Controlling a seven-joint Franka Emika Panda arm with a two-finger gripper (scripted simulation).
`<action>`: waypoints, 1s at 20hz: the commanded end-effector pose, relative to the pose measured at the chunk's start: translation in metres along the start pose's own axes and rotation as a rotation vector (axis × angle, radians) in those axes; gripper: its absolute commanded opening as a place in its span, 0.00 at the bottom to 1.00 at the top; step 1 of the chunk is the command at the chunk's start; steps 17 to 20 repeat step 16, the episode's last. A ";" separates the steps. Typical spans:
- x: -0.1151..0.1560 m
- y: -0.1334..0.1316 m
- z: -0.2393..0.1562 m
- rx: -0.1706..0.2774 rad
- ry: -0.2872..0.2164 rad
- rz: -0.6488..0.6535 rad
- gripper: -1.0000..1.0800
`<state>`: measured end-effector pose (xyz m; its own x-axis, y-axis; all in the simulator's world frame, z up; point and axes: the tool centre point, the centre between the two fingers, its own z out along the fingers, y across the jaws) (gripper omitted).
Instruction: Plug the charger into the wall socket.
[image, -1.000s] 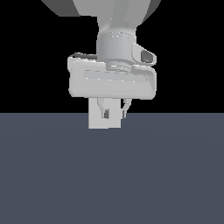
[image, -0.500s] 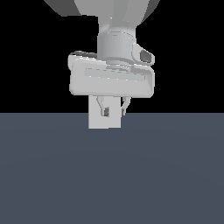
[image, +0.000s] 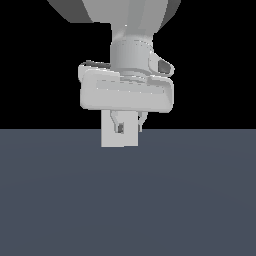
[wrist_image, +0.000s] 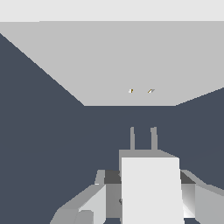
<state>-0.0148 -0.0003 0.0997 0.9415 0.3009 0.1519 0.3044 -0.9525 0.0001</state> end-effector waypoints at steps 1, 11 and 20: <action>0.007 0.000 0.001 0.000 0.000 0.000 0.00; 0.038 0.000 0.006 0.000 0.000 -0.001 0.00; 0.041 0.000 0.006 0.000 0.000 -0.001 0.00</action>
